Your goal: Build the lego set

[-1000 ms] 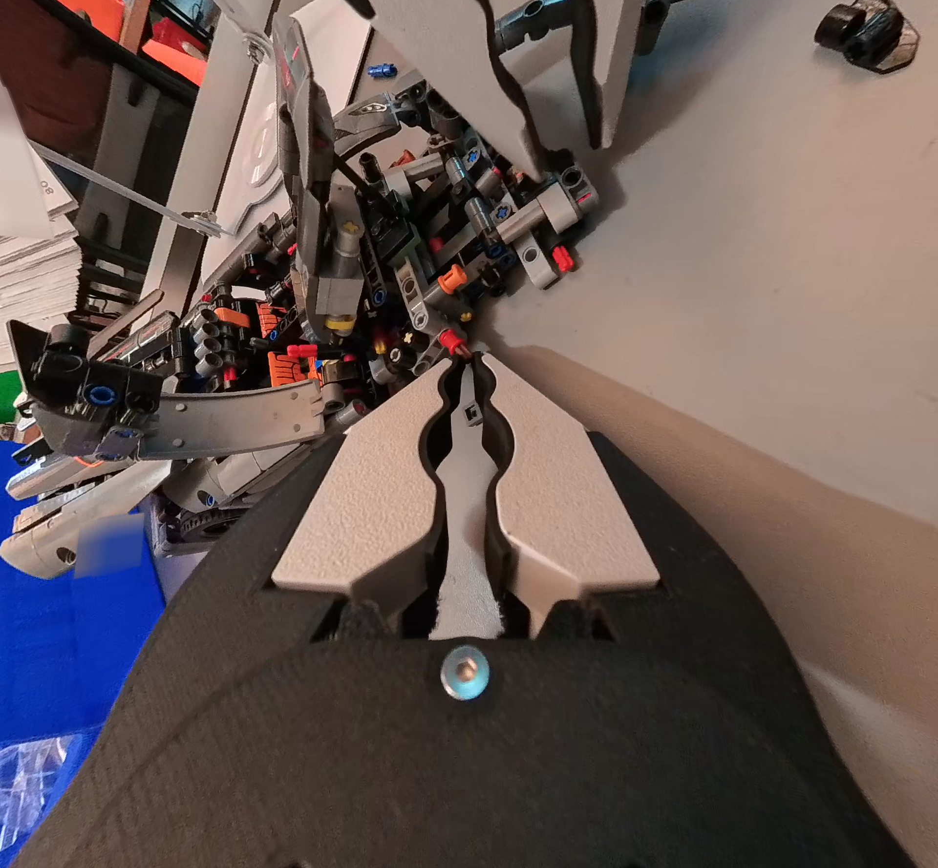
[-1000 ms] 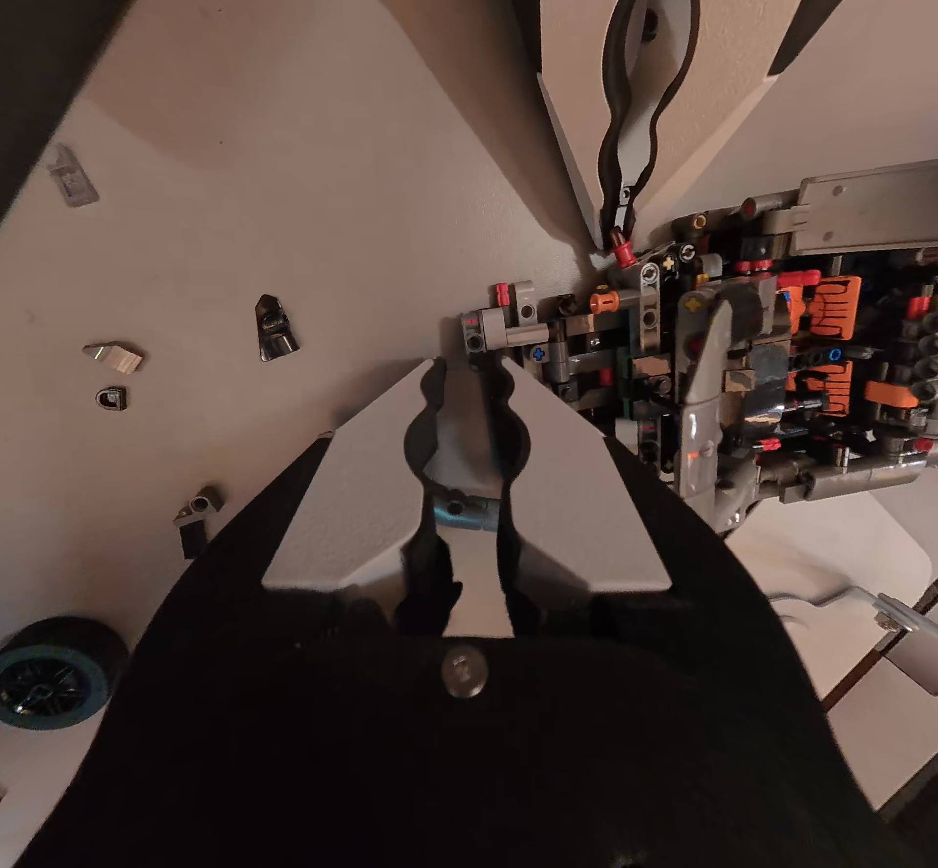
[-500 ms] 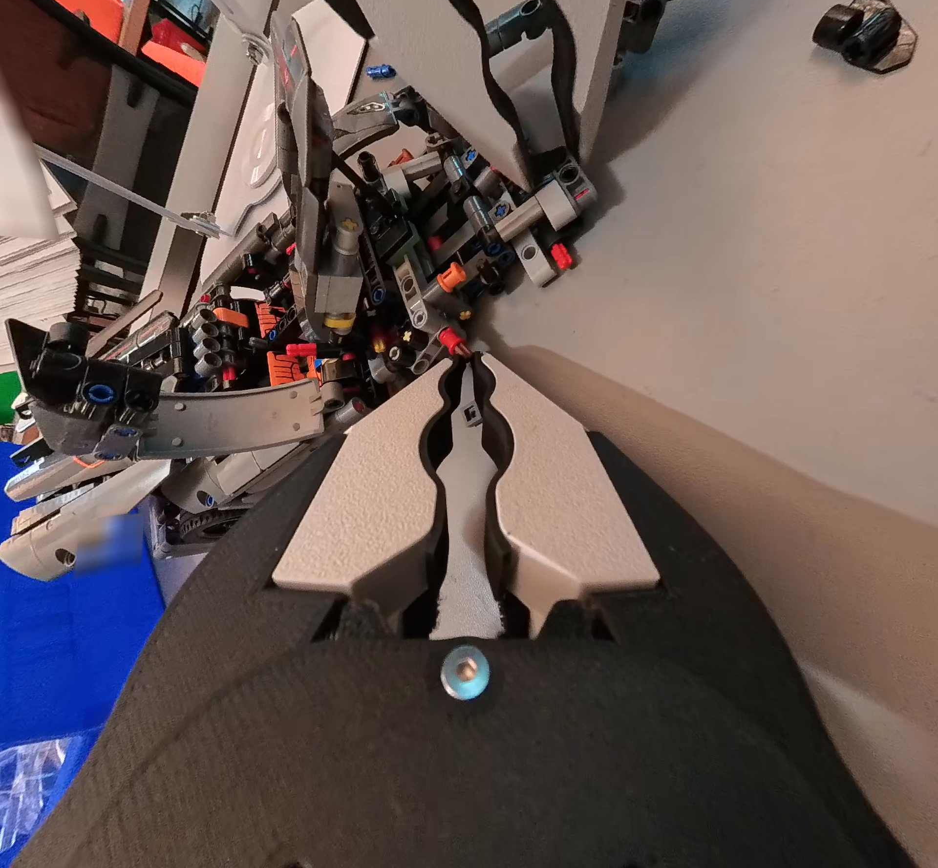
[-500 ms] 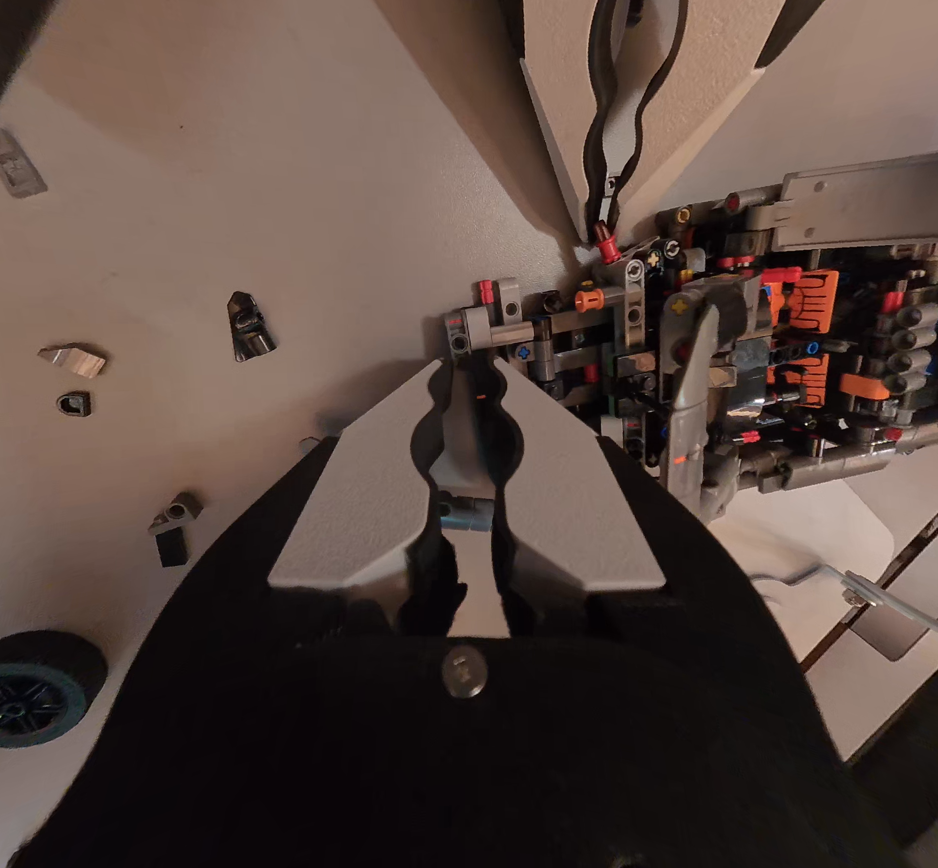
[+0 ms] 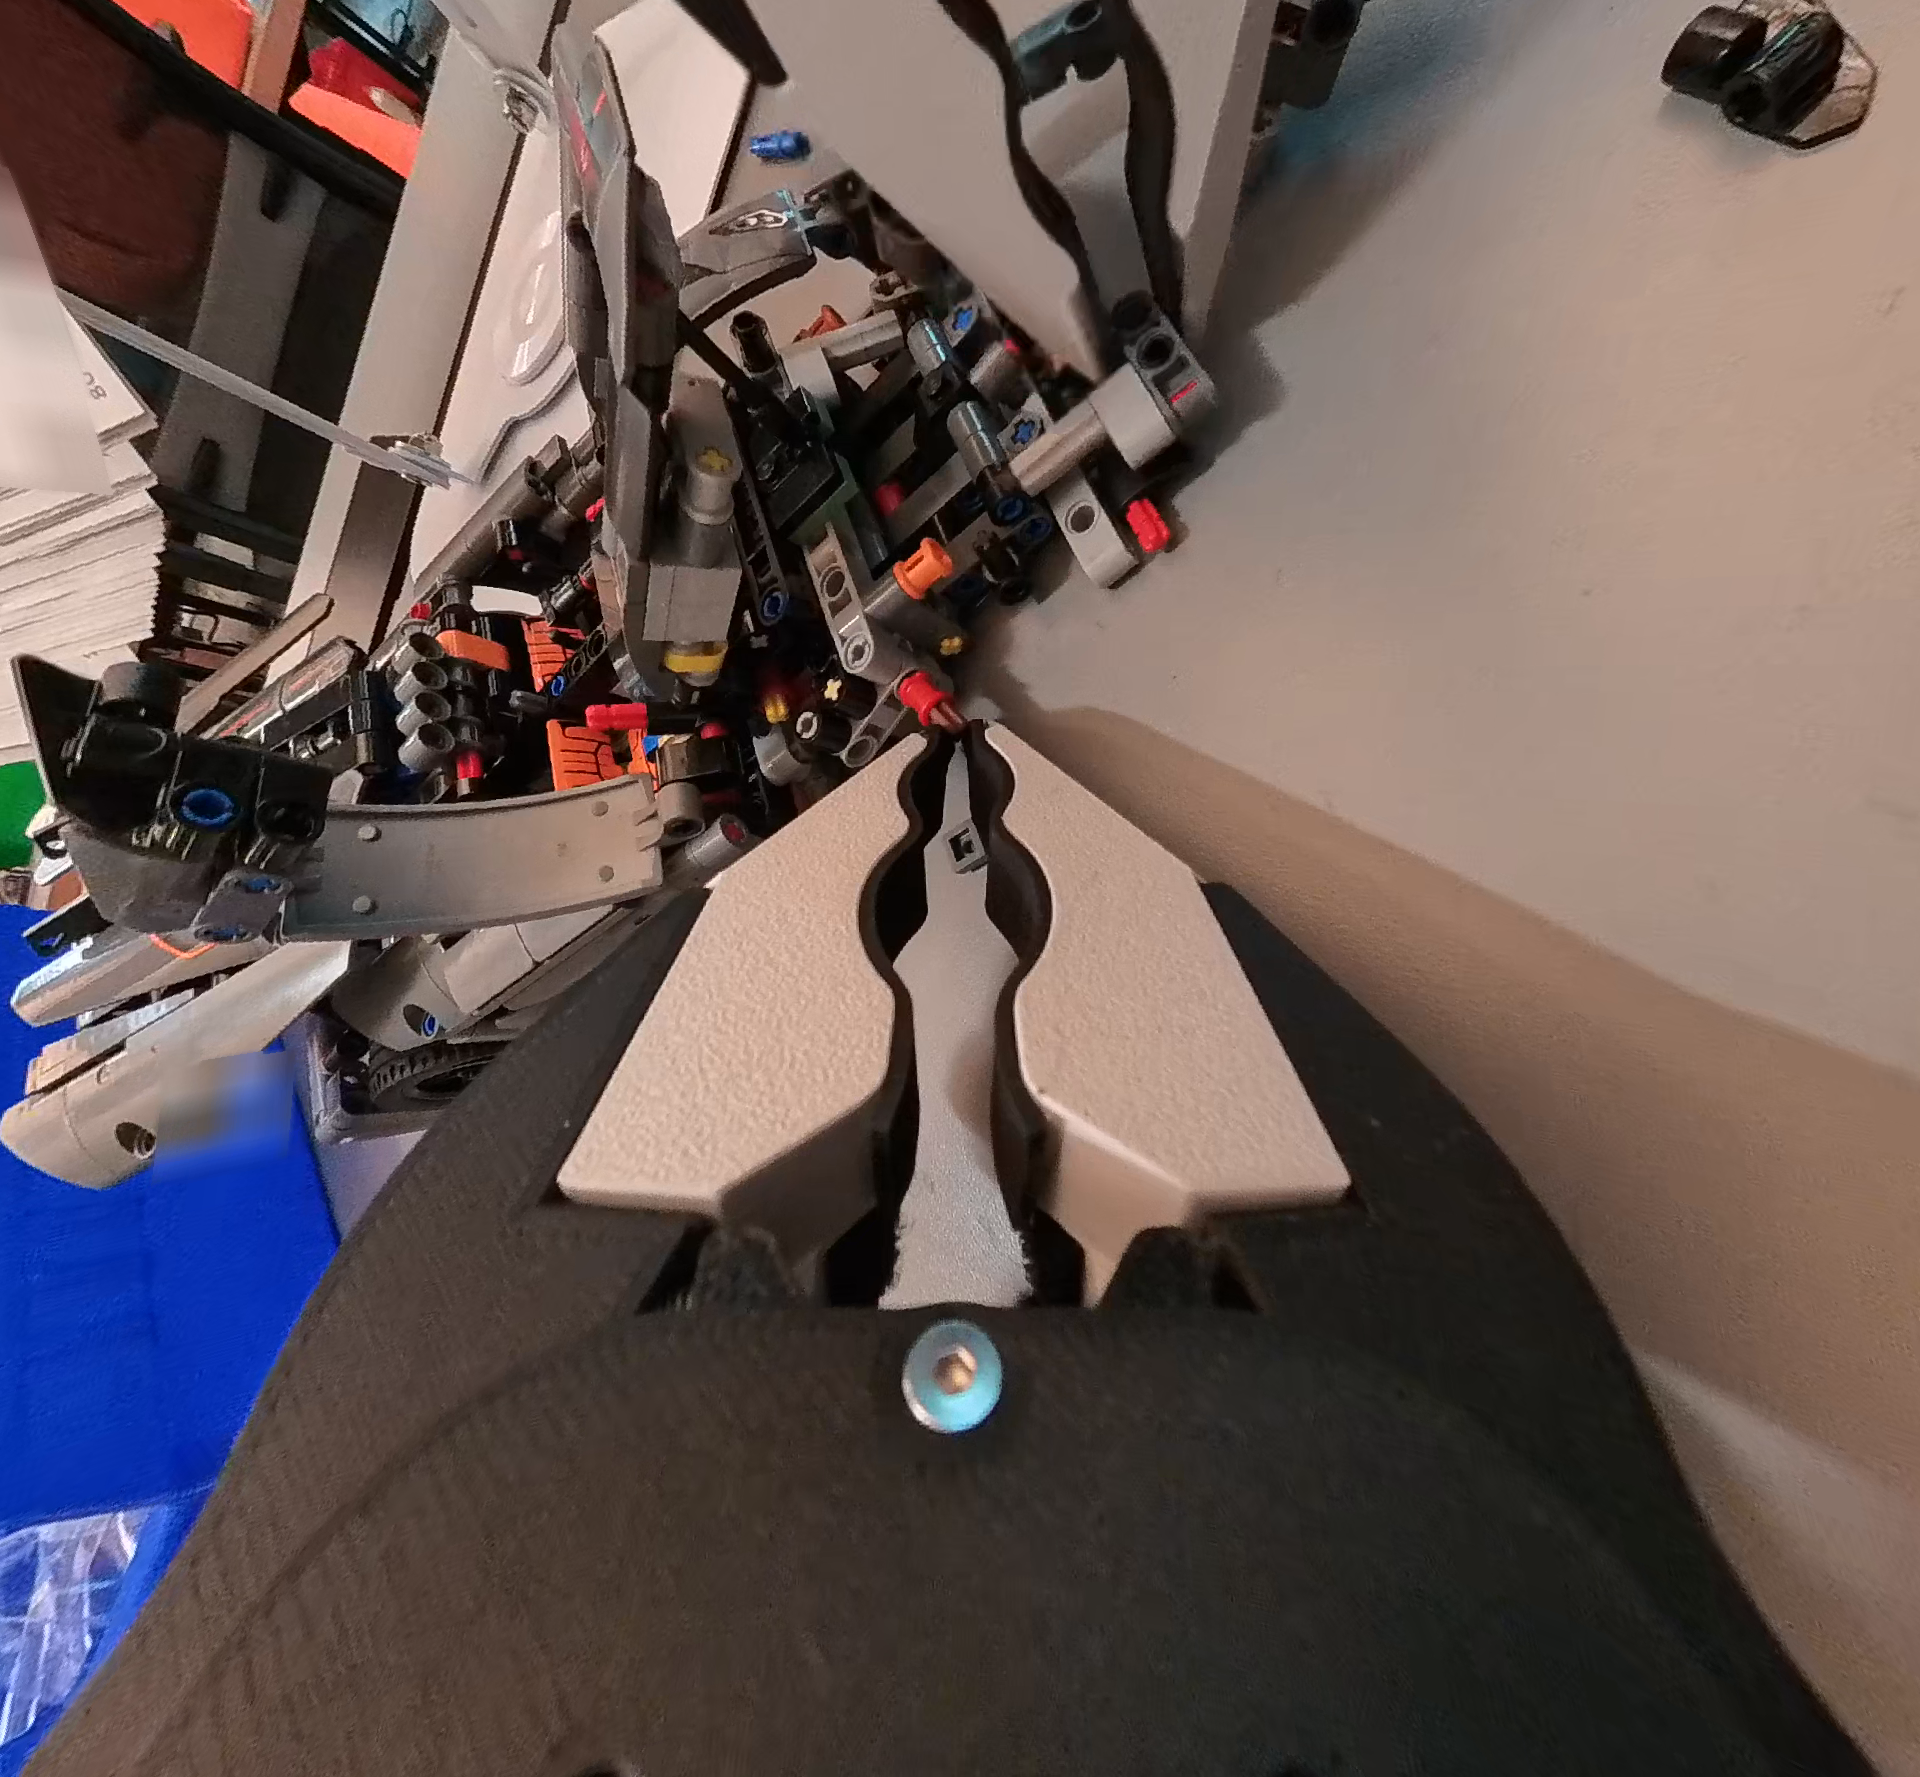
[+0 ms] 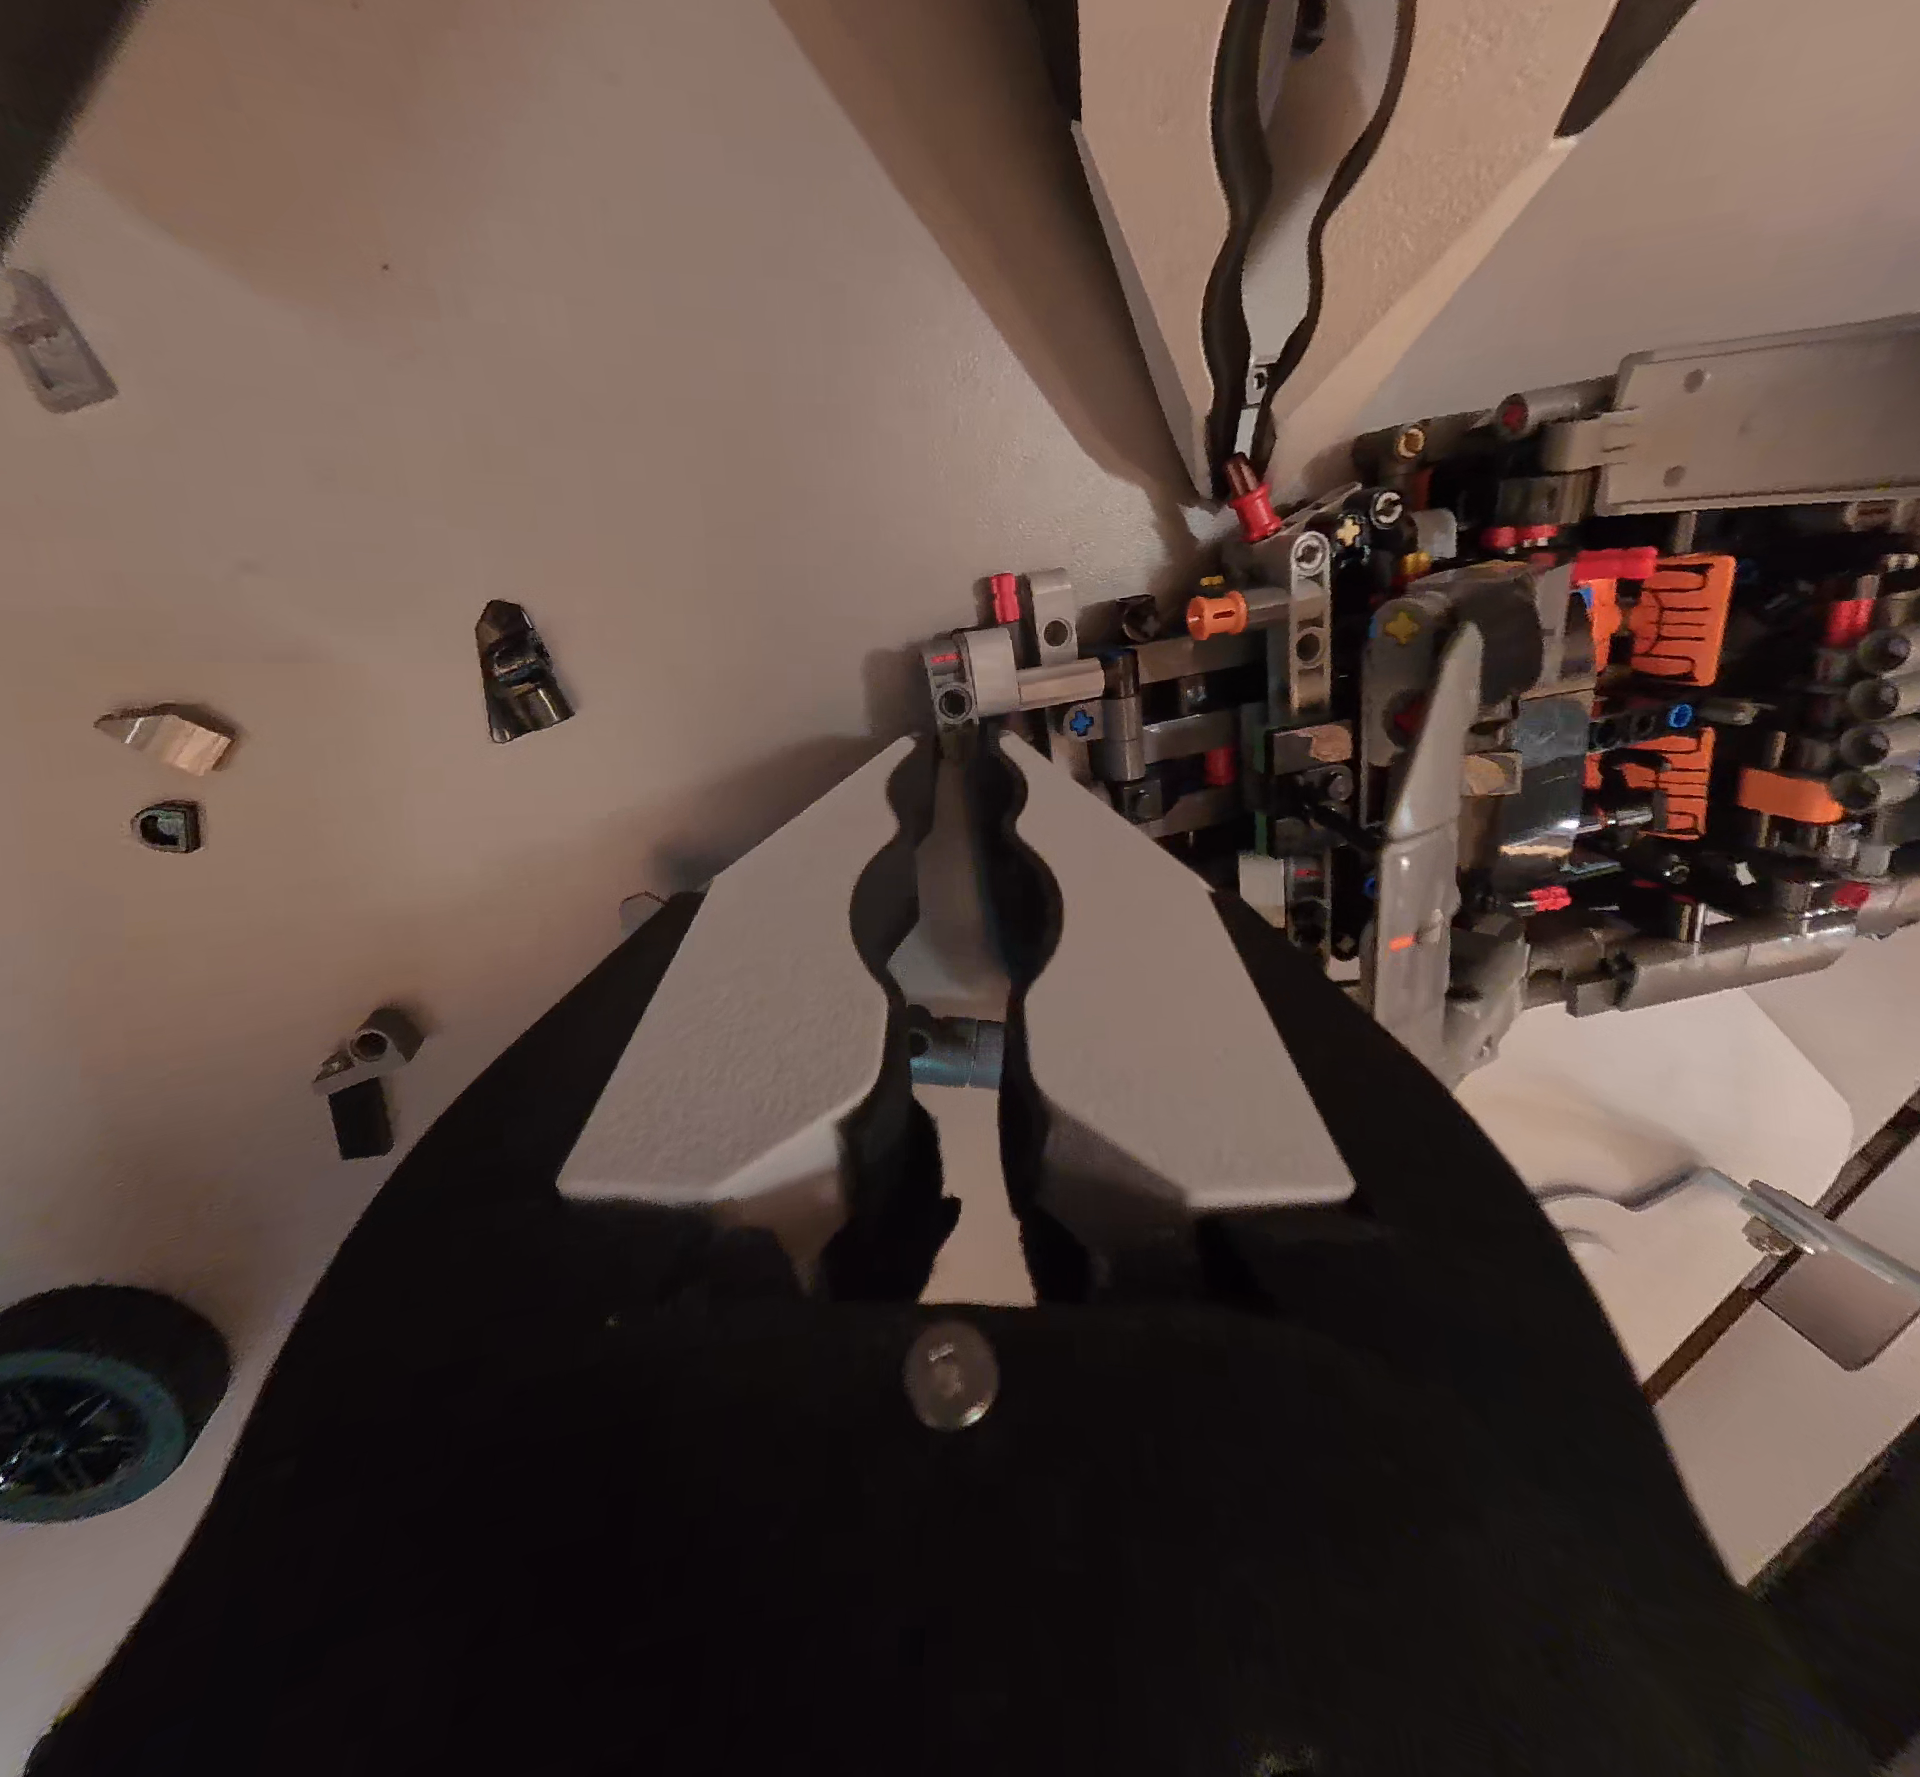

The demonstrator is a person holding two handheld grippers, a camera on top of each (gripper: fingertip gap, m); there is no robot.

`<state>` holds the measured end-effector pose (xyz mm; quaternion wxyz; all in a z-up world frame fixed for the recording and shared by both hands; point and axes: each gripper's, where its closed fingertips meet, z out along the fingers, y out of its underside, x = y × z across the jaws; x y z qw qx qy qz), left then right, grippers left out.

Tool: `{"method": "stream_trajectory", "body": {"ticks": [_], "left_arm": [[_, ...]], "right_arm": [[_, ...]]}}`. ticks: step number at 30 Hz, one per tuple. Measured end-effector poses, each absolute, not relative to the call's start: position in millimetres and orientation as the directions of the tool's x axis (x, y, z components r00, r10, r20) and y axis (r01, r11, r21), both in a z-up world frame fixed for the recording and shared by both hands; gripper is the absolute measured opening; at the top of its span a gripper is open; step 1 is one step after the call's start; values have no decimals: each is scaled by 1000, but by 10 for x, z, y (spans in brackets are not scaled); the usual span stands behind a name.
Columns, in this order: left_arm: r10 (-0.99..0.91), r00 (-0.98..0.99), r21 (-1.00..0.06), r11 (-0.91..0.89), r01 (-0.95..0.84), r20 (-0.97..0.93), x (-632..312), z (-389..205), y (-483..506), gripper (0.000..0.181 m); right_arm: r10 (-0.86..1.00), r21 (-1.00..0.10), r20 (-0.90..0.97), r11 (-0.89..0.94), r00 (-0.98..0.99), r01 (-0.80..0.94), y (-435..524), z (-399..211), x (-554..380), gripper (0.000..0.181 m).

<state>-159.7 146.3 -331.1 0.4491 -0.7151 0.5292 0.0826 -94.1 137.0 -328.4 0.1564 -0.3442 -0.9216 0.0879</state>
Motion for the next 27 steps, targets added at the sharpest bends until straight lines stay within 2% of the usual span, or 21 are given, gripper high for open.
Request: {"method": "stream_trajectory", "body": {"ticks": [13, 27], "left_arm": [[-680, 431, -556, -41, -830, -593, -1606, -3311, 1470, 1], [-676, 436, -557, -45, -829, -594, -1613, -3311, 1480, 1]], "right_arm": [[770, -454, 243, 628, -590, 632, 1482, -2937, -1119, 6], [744, -418, 330, 667, -581, 617, 1537, -2915, -1162, 6]]}}
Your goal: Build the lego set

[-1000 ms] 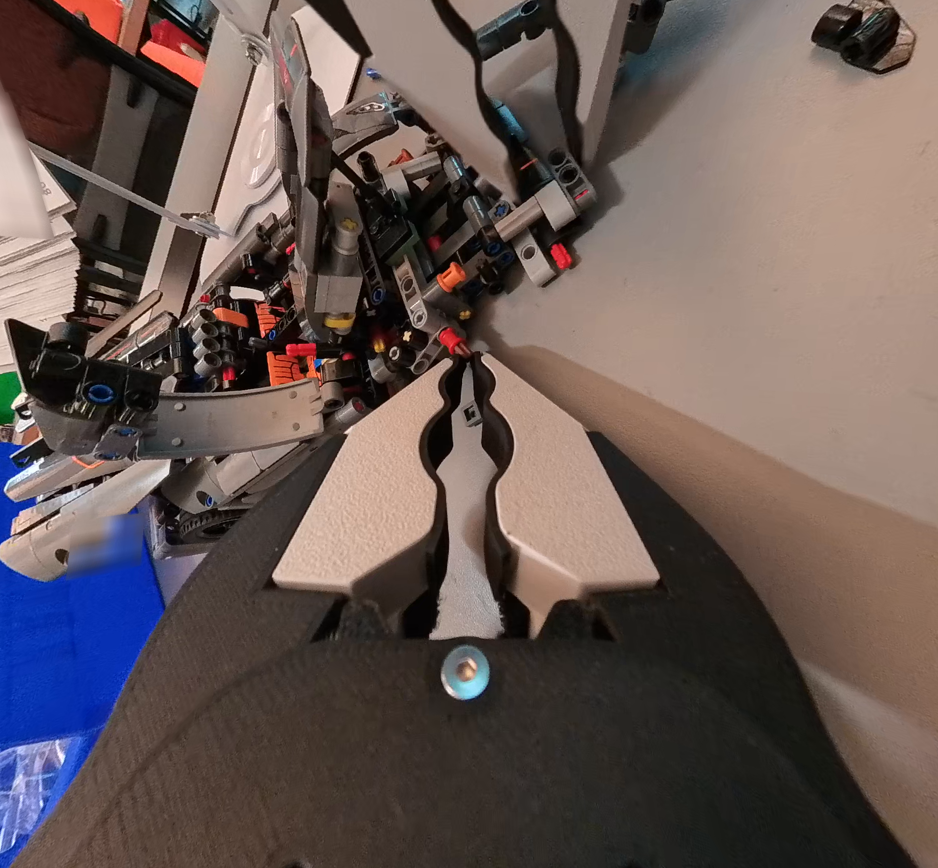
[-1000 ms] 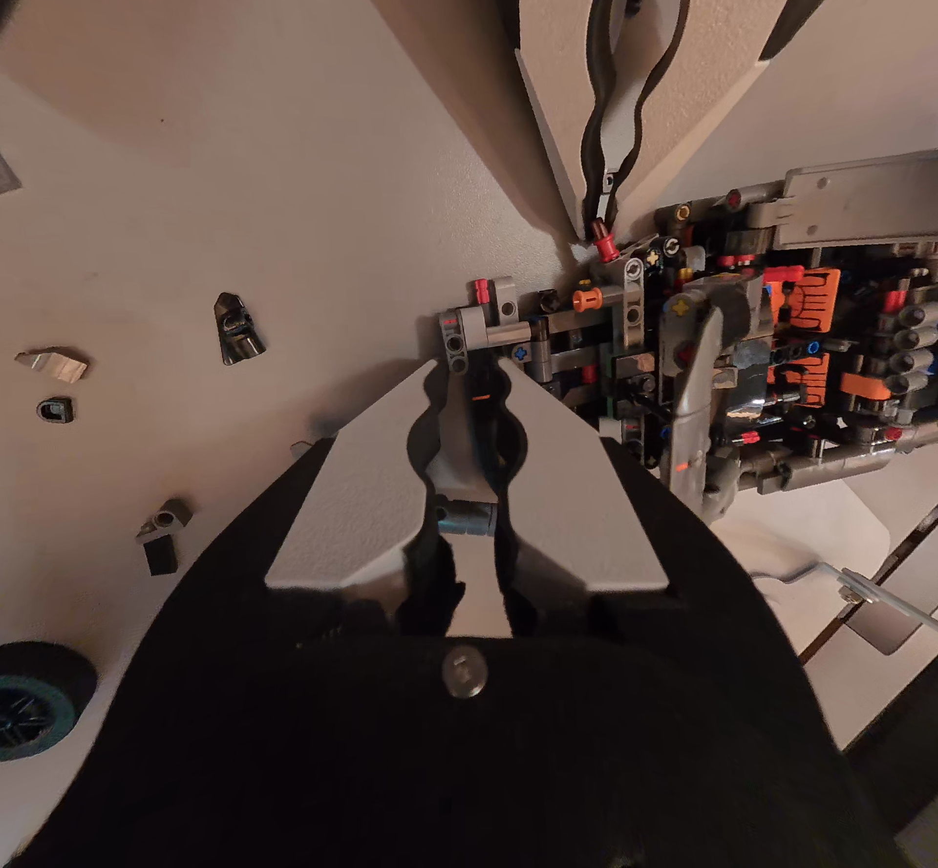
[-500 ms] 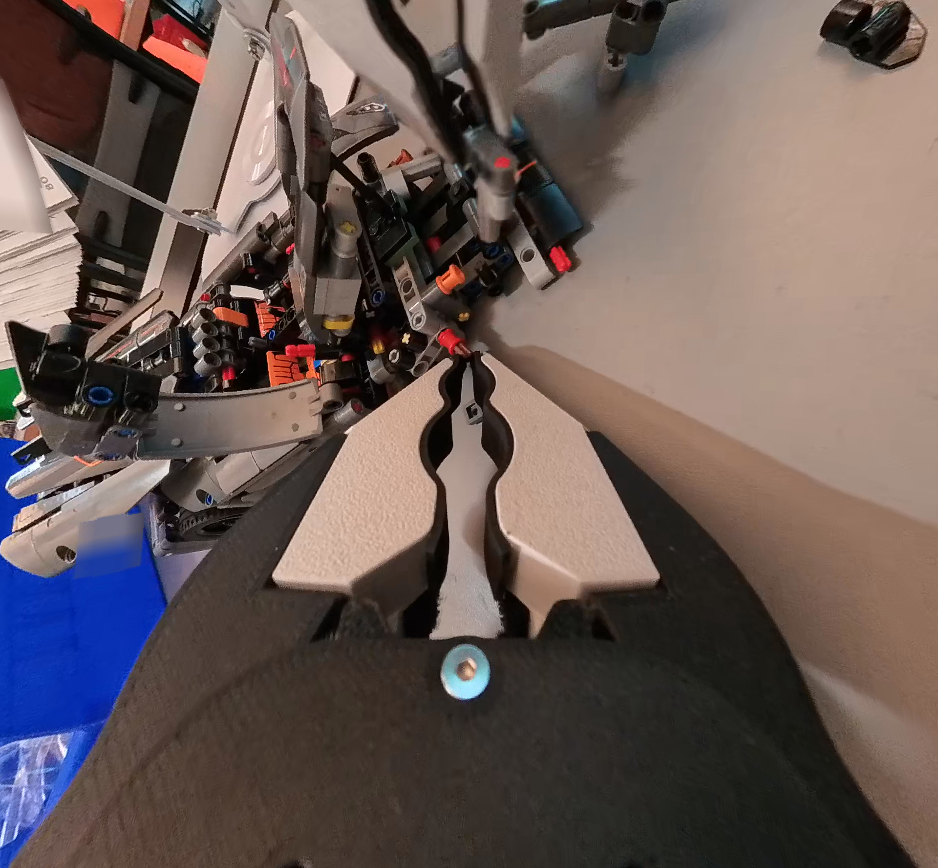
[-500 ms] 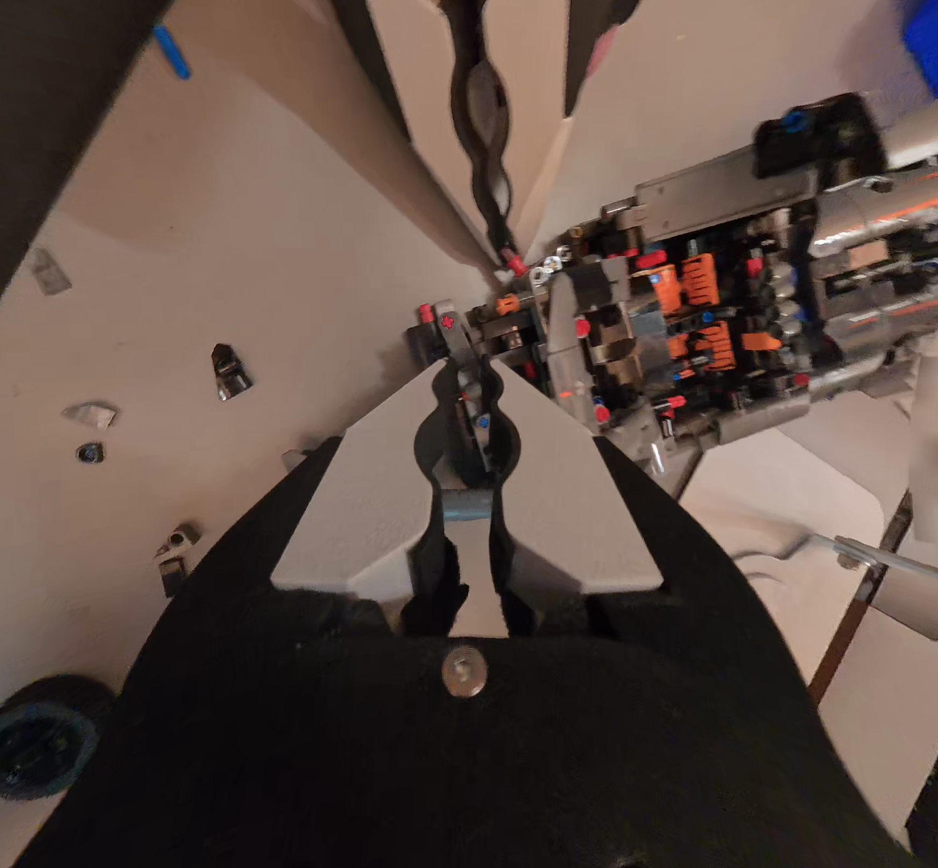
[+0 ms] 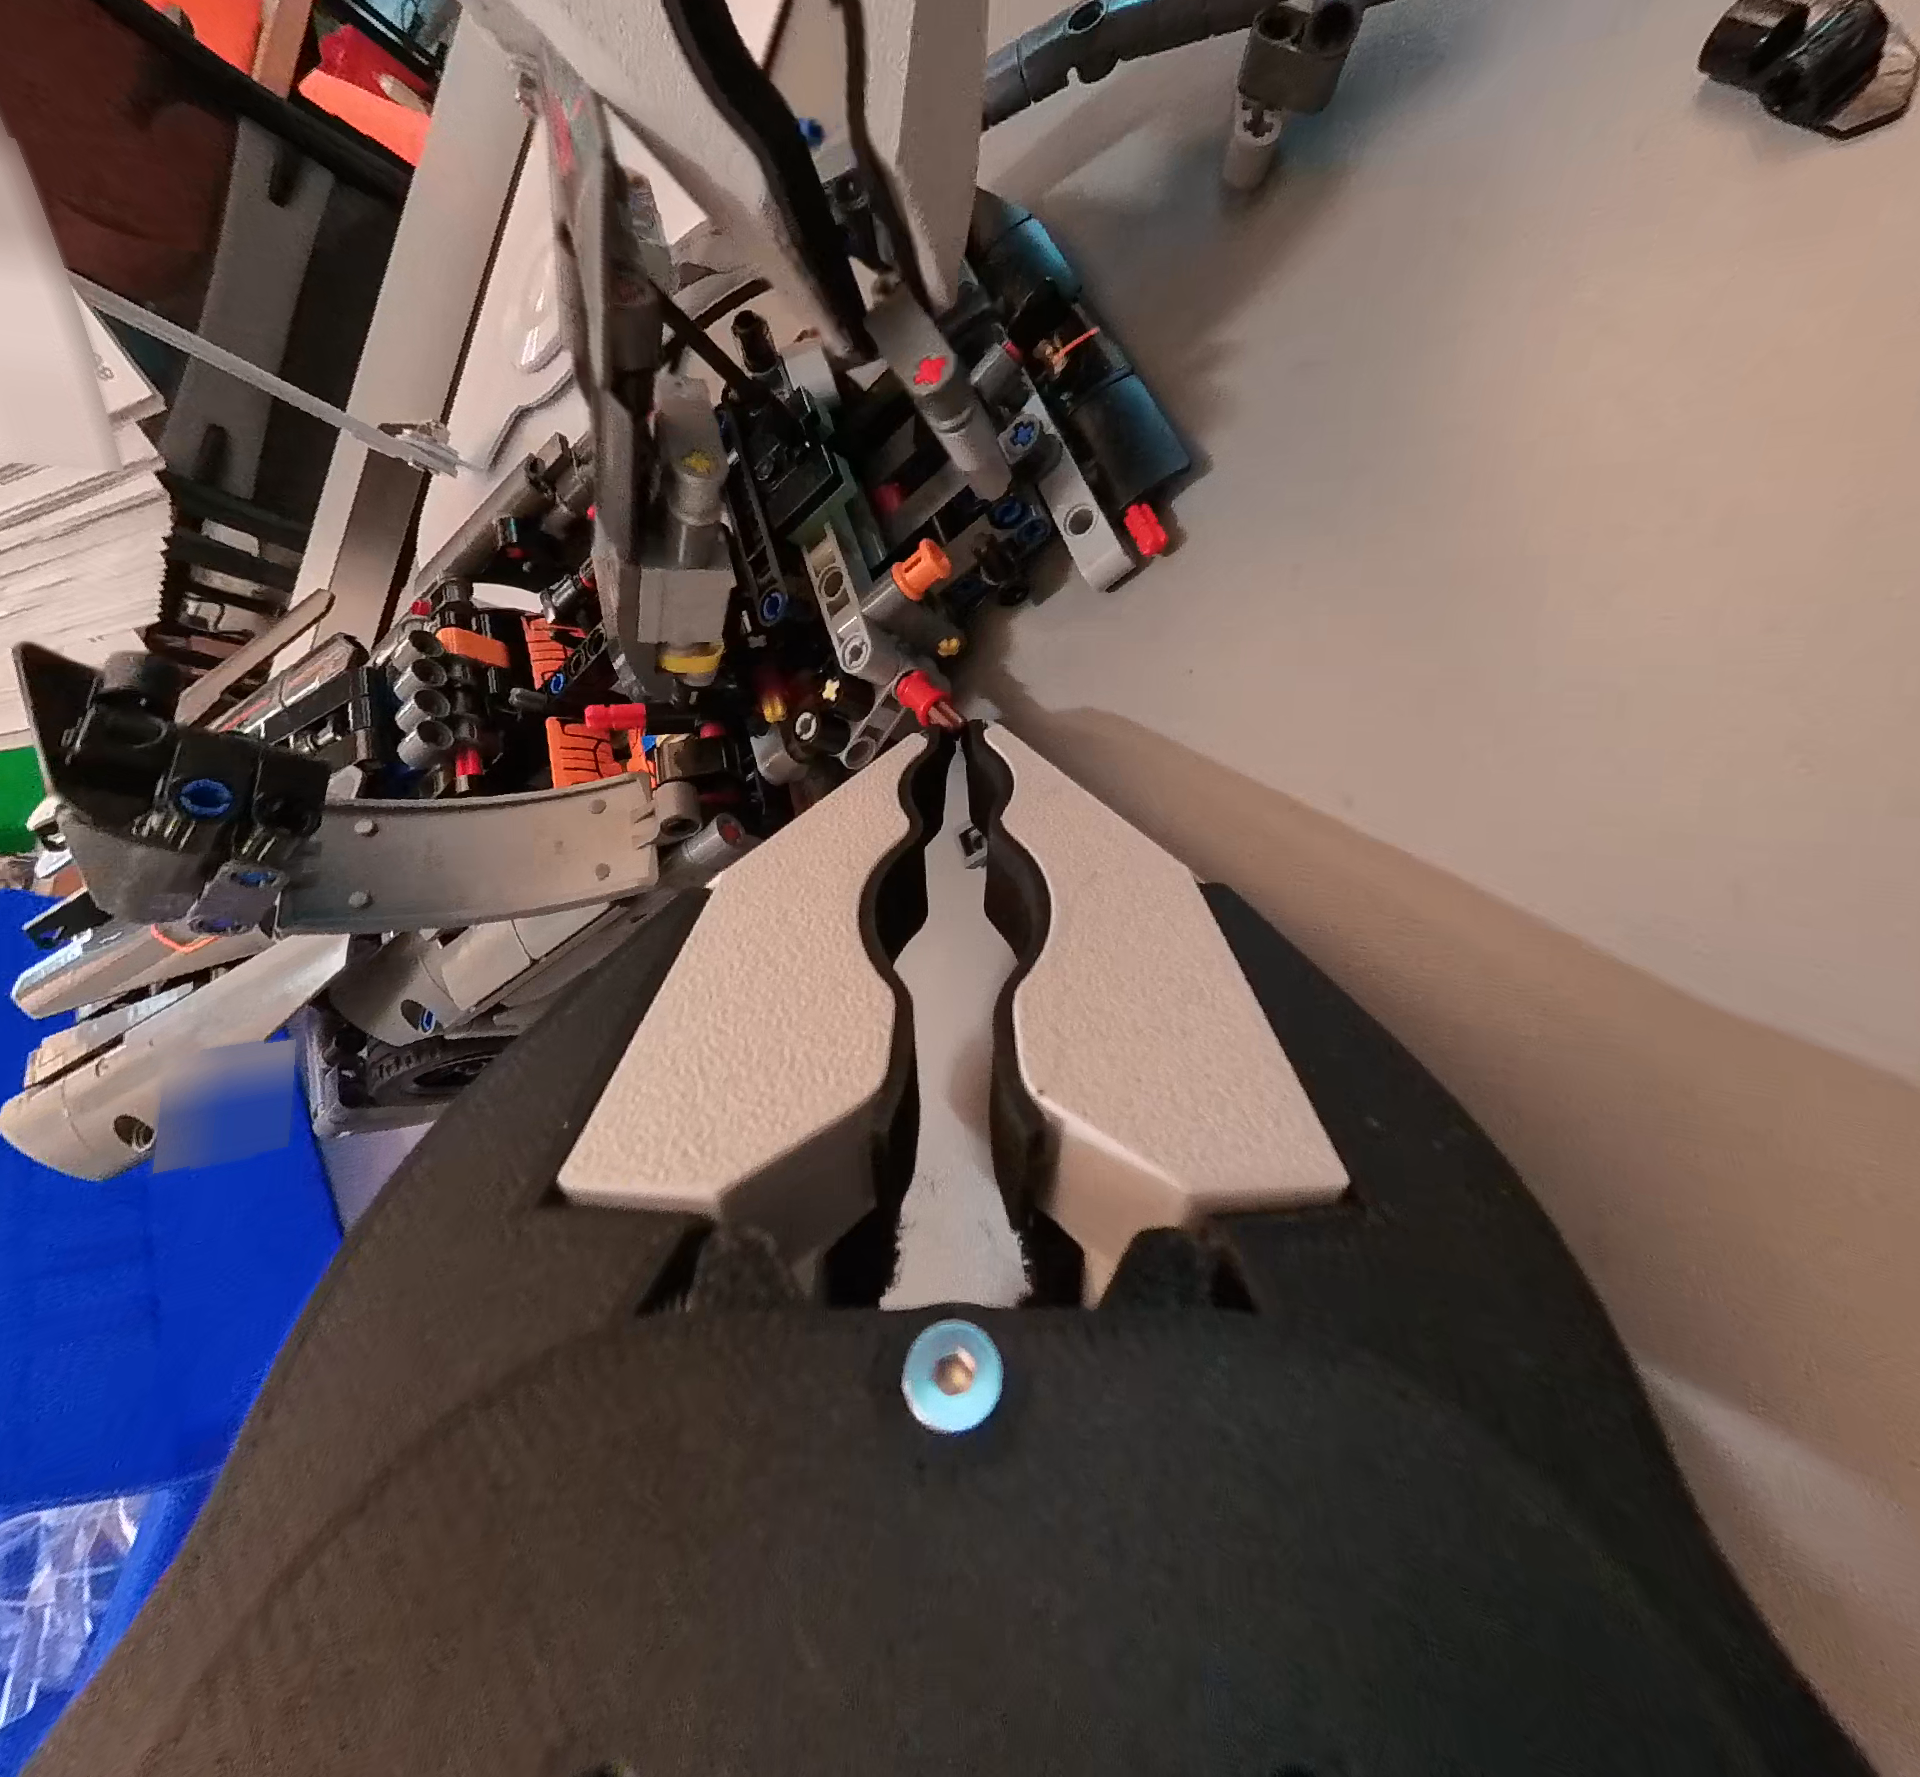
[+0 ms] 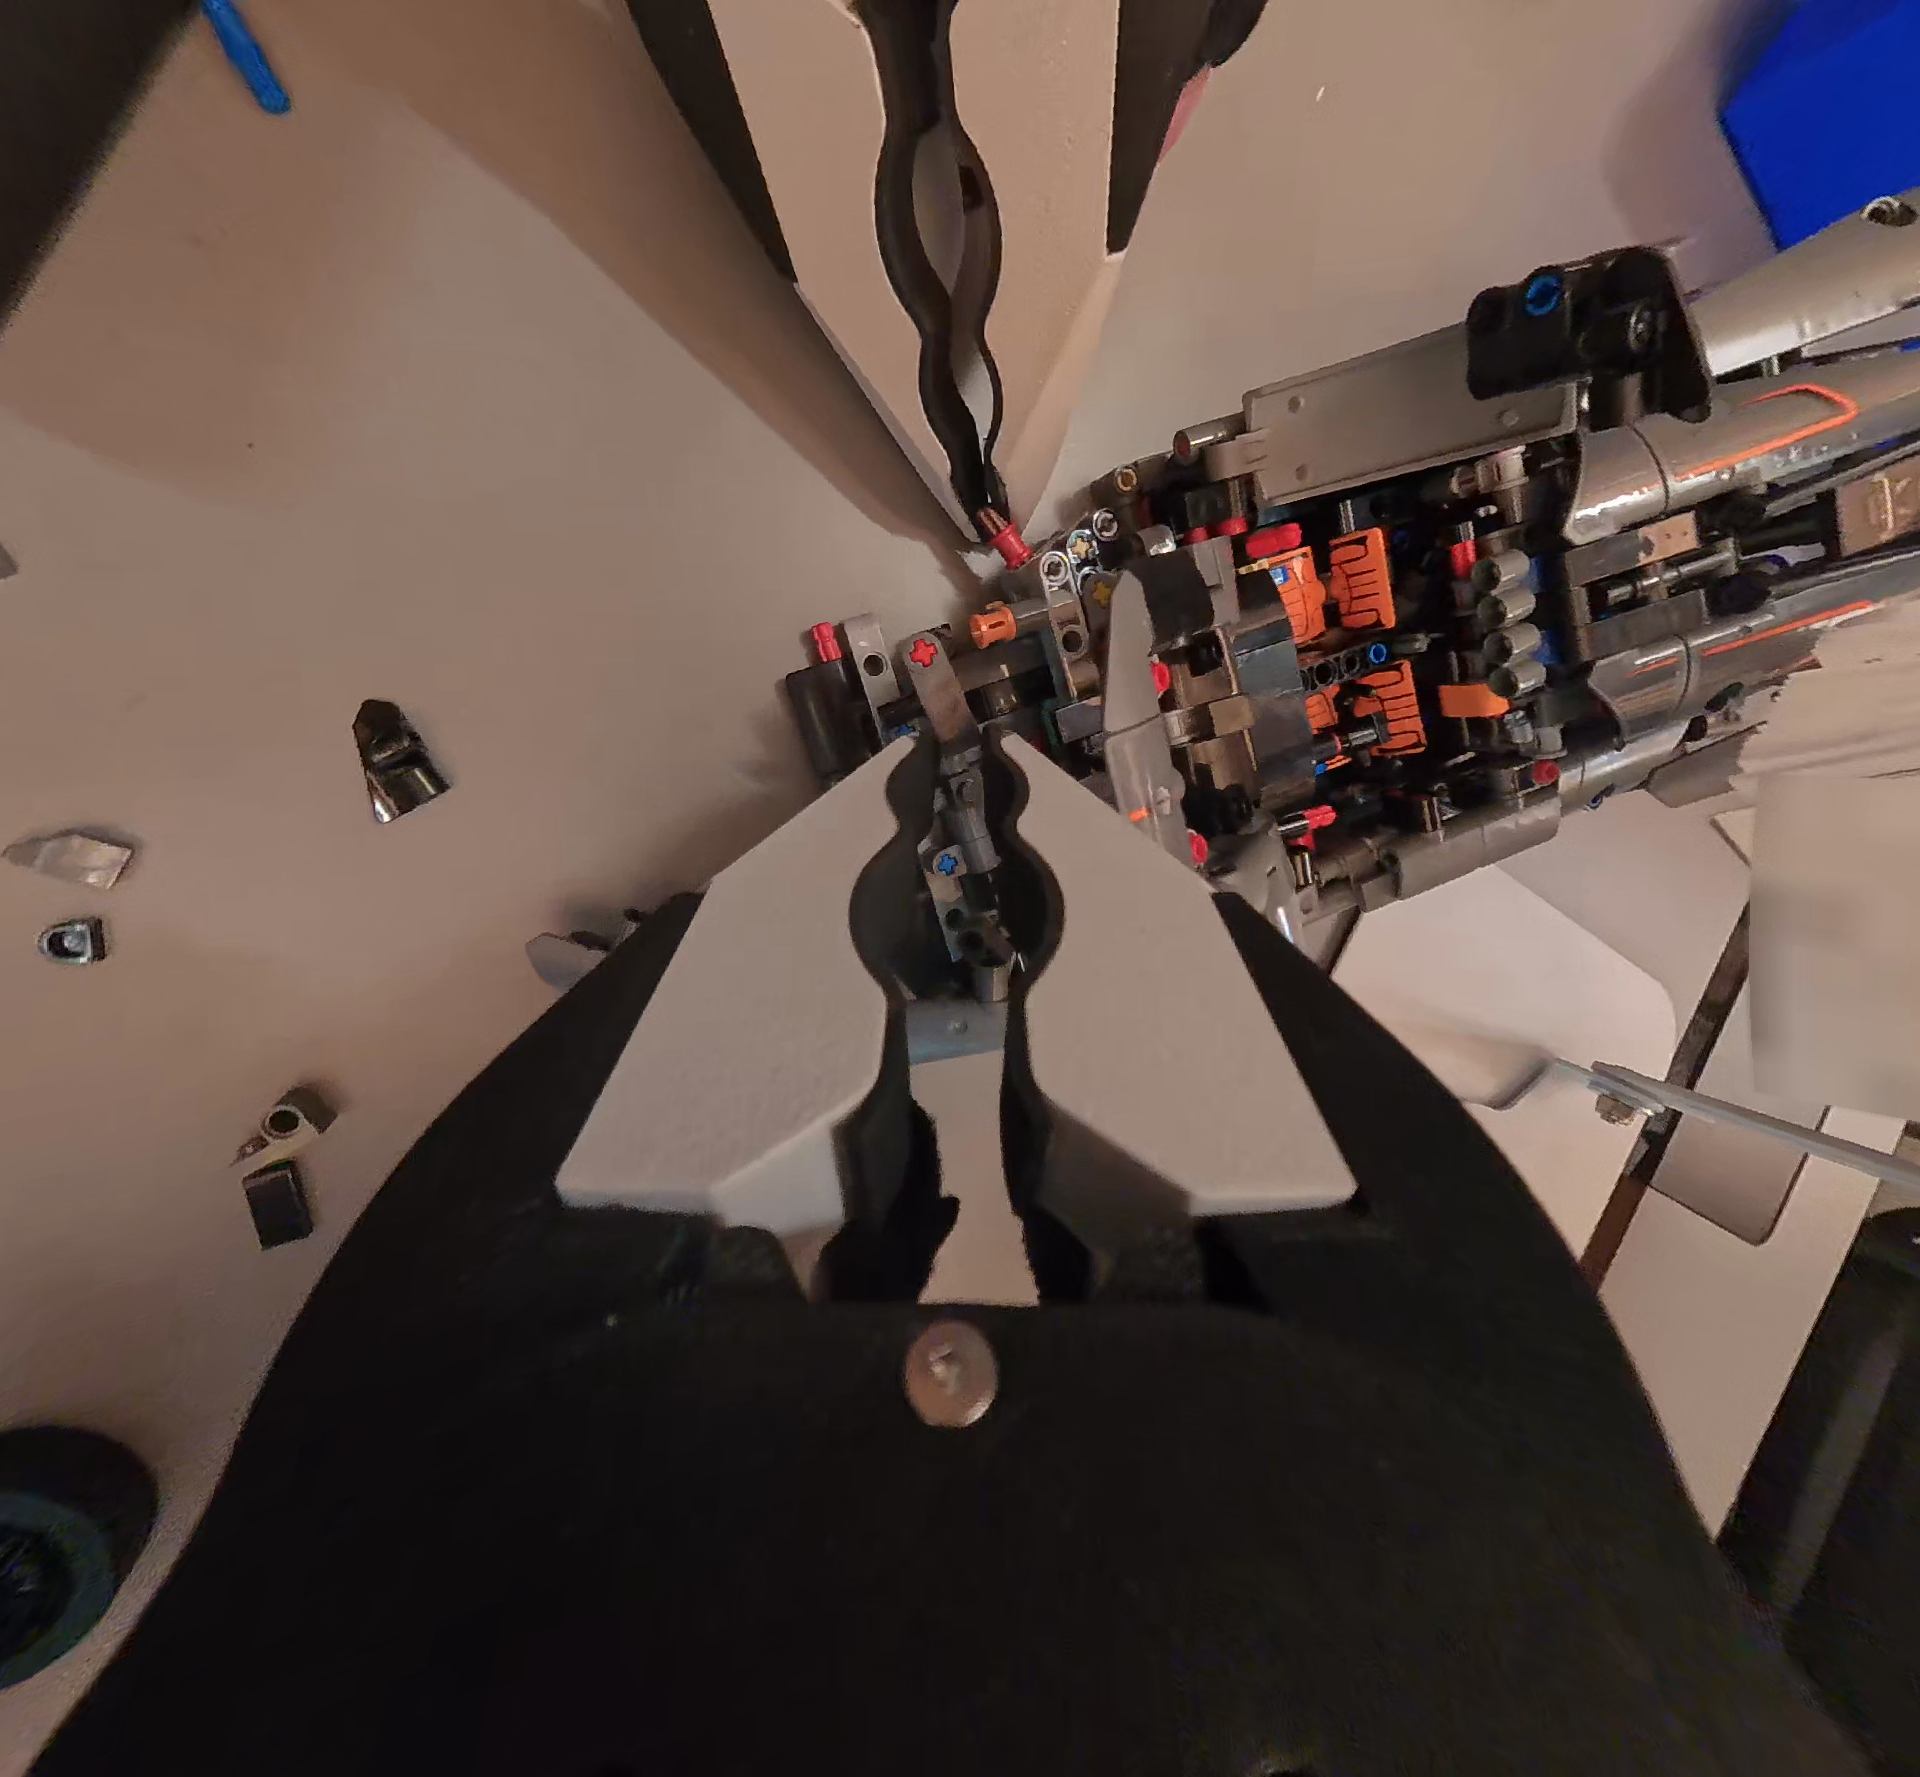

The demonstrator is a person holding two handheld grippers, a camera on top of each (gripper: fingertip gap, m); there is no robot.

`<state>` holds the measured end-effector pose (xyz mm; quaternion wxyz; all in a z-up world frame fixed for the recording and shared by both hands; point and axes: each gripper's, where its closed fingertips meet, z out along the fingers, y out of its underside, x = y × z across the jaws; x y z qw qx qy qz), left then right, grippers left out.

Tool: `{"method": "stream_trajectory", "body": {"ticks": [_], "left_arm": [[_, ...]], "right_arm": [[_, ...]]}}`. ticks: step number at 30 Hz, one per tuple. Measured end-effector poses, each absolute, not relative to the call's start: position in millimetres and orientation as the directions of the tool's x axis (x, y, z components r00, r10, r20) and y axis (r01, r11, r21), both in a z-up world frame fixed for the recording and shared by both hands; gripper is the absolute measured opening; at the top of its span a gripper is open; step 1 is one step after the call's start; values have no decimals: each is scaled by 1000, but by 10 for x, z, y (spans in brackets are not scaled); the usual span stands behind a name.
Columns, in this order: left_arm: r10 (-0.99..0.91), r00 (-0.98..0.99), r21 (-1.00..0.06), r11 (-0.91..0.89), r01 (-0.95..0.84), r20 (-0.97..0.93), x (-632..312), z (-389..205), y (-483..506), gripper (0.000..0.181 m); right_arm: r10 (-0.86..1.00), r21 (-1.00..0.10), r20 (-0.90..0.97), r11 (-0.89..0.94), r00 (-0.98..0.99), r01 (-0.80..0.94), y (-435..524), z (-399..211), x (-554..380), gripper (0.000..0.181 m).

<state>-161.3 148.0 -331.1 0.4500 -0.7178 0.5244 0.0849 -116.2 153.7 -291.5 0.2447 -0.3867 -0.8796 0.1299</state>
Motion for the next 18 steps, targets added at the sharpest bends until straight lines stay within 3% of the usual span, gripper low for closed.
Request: {"method": "stream_trajectory", "body": {"ticks": [18], "left_arm": [[-678, 430, -554, -40, -832, -596, -1603, -3314, 1473, 1]], "right_arm": [[673, -395, 399, 739, -623, 546, 1459, -2865, -1162, 0]]}}
